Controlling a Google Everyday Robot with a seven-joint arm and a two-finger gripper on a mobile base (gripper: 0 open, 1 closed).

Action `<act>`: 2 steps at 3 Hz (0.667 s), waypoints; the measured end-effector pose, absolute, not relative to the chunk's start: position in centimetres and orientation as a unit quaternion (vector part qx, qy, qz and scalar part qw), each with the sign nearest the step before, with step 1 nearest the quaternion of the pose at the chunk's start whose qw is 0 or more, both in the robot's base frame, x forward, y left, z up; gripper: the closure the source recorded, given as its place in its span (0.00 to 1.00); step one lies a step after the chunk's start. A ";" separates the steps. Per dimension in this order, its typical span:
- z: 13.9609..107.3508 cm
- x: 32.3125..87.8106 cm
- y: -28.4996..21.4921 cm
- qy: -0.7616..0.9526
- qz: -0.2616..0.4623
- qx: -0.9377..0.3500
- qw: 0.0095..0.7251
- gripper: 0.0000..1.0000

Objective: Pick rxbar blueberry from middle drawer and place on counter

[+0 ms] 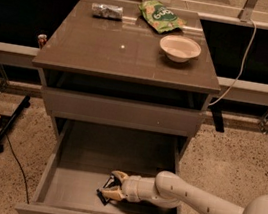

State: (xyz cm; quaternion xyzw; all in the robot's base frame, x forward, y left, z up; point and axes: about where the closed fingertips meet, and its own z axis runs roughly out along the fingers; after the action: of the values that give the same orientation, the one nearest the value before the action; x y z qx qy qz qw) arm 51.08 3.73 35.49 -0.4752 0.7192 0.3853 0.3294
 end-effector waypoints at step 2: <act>35.9 51.1 3.7 0.719 0.385 -0.475 0.329 1.00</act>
Offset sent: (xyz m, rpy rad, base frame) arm 0.0087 -0.0079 0.0357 0.0276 -0.0710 -0.0517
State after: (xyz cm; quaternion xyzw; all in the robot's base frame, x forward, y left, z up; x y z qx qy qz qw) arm 51.08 3.73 35.86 -0.4752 0.7192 0.3853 0.3295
